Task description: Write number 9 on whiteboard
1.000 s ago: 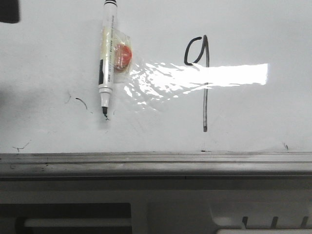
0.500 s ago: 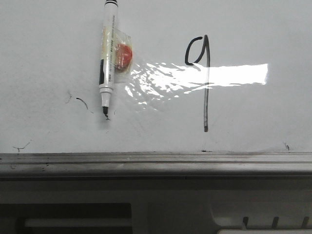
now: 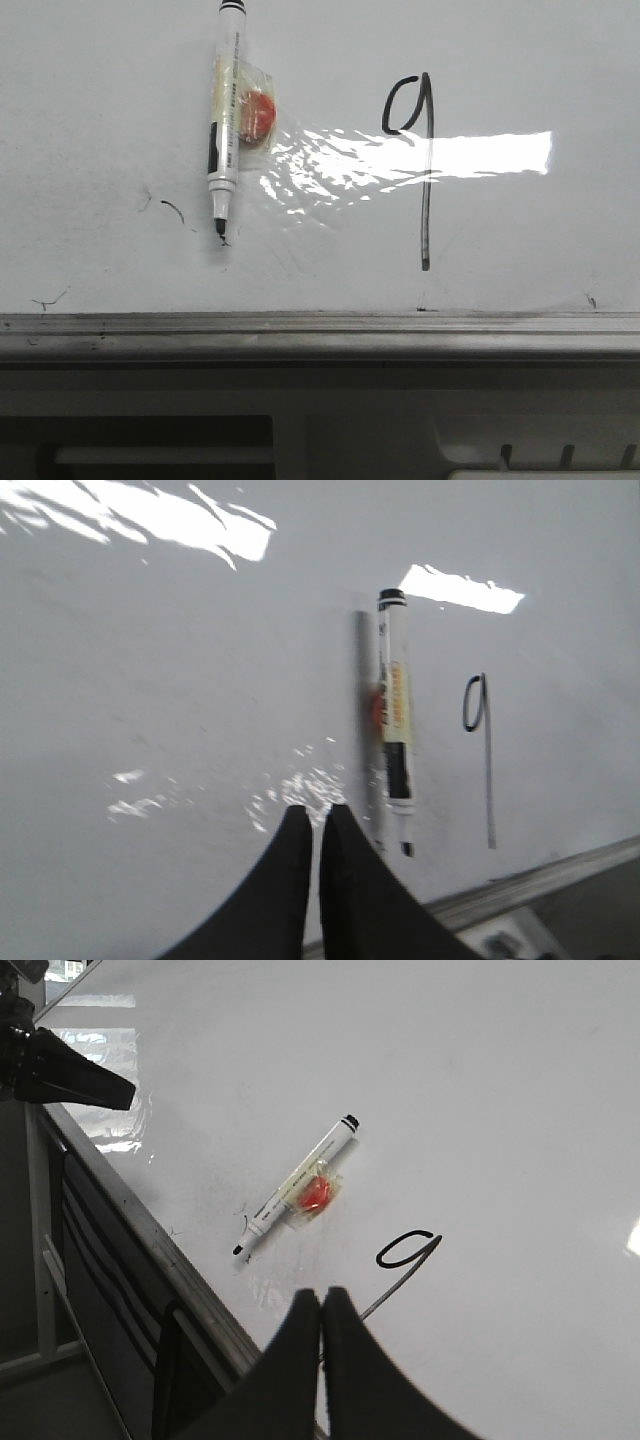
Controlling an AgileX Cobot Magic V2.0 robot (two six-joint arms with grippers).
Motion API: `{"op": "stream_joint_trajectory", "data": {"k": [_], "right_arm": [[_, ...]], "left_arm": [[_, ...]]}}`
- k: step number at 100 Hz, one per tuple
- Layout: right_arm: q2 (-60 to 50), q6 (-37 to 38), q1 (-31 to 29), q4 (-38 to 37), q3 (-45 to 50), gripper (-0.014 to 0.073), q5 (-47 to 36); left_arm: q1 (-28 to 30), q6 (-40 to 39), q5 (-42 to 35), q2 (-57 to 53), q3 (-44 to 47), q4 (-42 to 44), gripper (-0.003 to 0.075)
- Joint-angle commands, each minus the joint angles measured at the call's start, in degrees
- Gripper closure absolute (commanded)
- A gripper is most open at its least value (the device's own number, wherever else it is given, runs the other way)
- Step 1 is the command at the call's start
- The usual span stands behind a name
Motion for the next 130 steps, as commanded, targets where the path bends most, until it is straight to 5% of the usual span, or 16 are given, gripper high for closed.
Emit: {"op": "stream_joint_trajectory", "data": {"k": [1, 17, 37, 44, 77, 130], "right_arm": [[0.6, -0.5, -0.3, -0.2, -1.4, 0.0638, -4.5], [0.6, -0.5, -0.3, -0.2, -1.4, 0.0638, -4.5], [0.6, -0.5, -0.3, -0.2, -1.4, 0.0638, -4.5], [0.6, -0.5, -0.3, -0.2, -1.4, 0.0638, -4.5], [0.6, -0.5, -0.3, -0.2, -1.4, 0.0638, -4.5], [0.6, -0.5, -0.3, -0.2, -1.3, 0.0638, -4.5]], "left_arm": [[2.7, -0.2, 4.3, -1.2, -0.4, 19.4, 0.0739], [13.9, -16.1, 6.8, -4.5, 3.3, 39.4, 0.0739], [30.2, -55.5, 13.3, -12.0, 7.8, 78.2, 0.0738], [34.4, -63.0, 15.3, -14.8, 9.2, 85.5, 0.0738], [40.7, -76.8, 22.6, -21.3, 16.1, 88.1, 0.0738], [40.7, -76.8, 23.0, -22.8, 16.0, 88.0, 0.0738]]}}
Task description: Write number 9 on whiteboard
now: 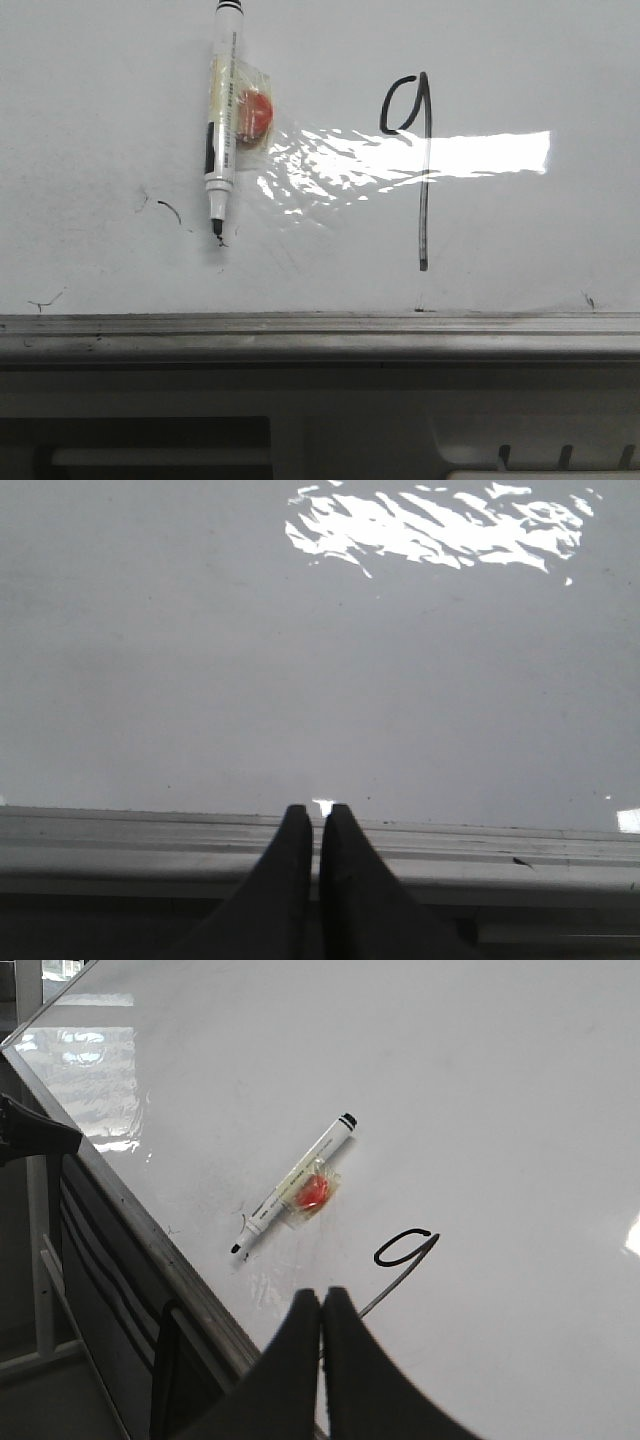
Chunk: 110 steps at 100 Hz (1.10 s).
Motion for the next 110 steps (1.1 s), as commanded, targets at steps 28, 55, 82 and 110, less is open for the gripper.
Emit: {"op": "stream_joint_trajectory", "data": {"k": [28, 55, 82, 110], "right_arm": [[0.6, -0.4, -0.3, -0.1, -1.3, 0.0638, -4.5], [0.6, 8.2, -9.9, -4.2, 6.7, 0.0638, -10.6], [-3.4, 22.4, -34.1, -10.0, 22.0, 0.0638, -22.2], [-10.1, 24.1, -40.5, -11.8, 25.4, 0.0638, -8.1]], "left_arm": [[0.2, -0.7, -3.1, 0.5, 1.7, -0.1, 0.0738], [0.2, -0.7, -3.1, 0.5, 1.7, -0.1, 0.0738], [0.2, -0.7, -3.1, 0.5, 1.7, -0.1, 0.0738], [0.2, -0.7, -3.1, 0.5, 1.7, -0.1, 0.0738]]}}
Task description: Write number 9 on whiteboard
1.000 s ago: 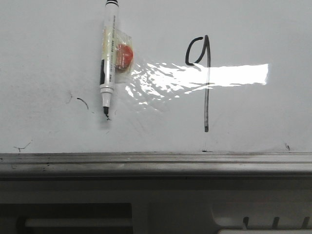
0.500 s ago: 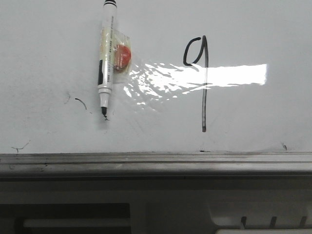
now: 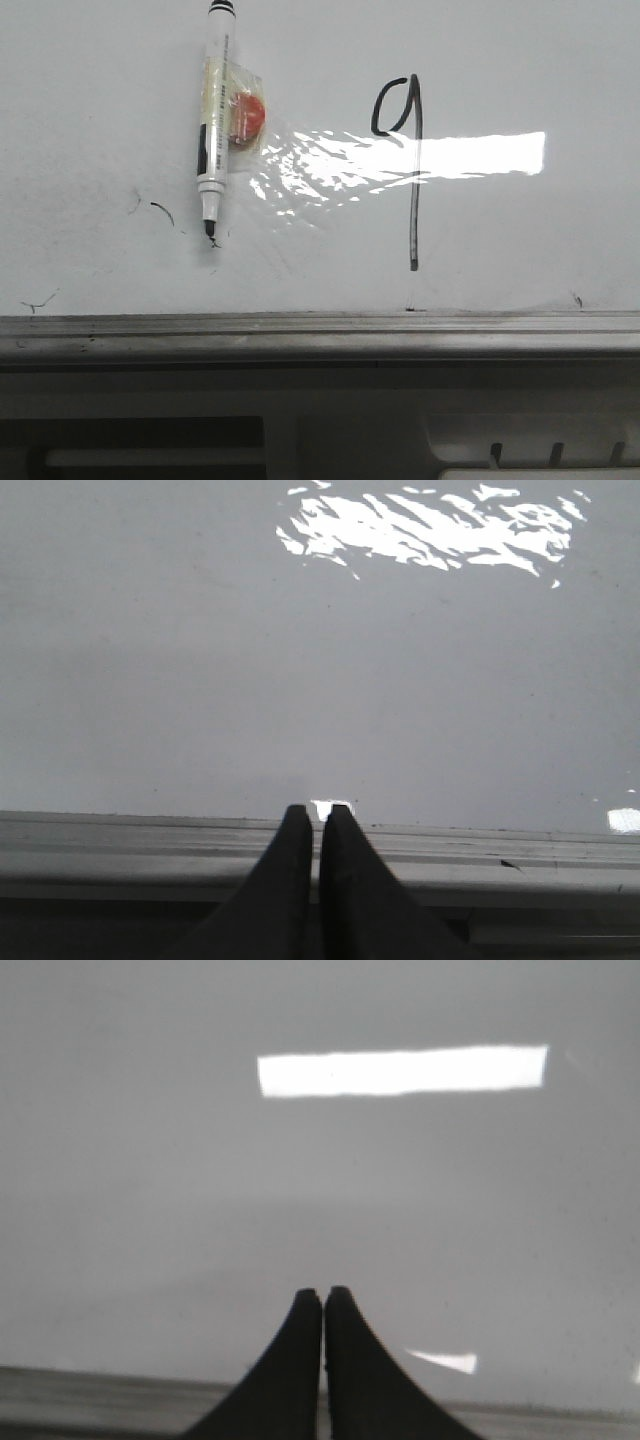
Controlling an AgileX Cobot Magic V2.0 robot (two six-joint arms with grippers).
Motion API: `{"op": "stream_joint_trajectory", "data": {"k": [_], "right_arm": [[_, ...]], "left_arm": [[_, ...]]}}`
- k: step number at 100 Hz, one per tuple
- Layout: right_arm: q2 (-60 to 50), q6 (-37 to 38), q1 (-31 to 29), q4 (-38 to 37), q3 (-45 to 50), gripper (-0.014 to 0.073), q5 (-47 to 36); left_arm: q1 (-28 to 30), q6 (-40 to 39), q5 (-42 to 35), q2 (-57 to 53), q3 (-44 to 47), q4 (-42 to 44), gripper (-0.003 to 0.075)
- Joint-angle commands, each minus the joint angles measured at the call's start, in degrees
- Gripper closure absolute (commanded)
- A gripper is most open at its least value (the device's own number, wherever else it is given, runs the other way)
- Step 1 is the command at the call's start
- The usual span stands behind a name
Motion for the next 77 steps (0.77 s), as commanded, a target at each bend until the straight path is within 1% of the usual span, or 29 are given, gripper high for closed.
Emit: {"op": "stream_joint_trajectory", "data": {"k": [1, 7, 77], "right_arm": [[-1.3, 0.0, -0.5, -1.1, 1.6, 0.0638, 1.9], [-1.3, 0.0, -0.5, -1.0, 1.6, 0.0638, 5.2], [-1.3, 0.0, -0.5, -1.0, 1.6, 0.0638, 4.2]], "left_arm": [[0.1, -0.5, -3.1, 0.5, 1.7, -0.2, 0.0738], [0.1, -0.5, -3.1, 0.5, 1.7, -0.2, 0.0738], [0.1, -0.5, -3.1, 0.5, 1.7, -0.2, 0.0738]]}}
